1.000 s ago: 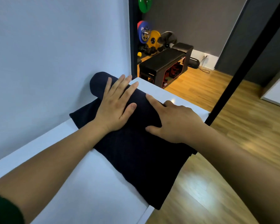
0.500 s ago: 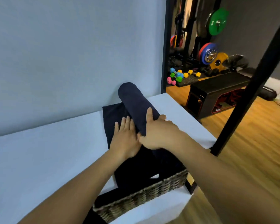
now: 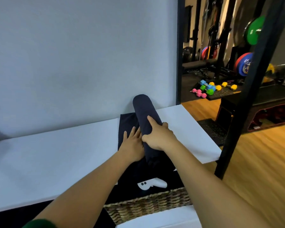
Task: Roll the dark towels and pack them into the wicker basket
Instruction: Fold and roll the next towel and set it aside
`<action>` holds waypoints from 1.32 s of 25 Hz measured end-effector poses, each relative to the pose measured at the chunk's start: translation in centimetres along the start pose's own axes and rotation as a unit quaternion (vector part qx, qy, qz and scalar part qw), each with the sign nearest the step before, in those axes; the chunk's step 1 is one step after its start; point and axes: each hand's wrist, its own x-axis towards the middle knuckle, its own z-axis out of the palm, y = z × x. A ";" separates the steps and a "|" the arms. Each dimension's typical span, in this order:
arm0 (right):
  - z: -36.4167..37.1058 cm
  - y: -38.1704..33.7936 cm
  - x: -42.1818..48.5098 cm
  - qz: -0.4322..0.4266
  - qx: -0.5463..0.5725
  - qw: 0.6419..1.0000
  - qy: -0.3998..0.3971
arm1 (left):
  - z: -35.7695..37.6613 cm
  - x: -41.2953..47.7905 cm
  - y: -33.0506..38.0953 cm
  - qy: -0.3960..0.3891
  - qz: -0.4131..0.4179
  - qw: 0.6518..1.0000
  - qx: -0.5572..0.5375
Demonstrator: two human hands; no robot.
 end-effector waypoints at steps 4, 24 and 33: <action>1.1 -0.7 0.0 0.012 -0.044 0.999 0.017 | -1.0 -0.7 0.7 -0.025 -0.027 0.999 0.026; 2.8 -3.6 -4.9 -0.165 -0.163 0.973 -0.016 | -4.5 0.4 -1.8 -0.011 -0.209 0.659 -0.723; 6.0 -2.5 -7.1 -0.179 -0.122 0.974 0.058 | -6.0 0.3 -2.5 -0.023 -0.210 0.703 -0.679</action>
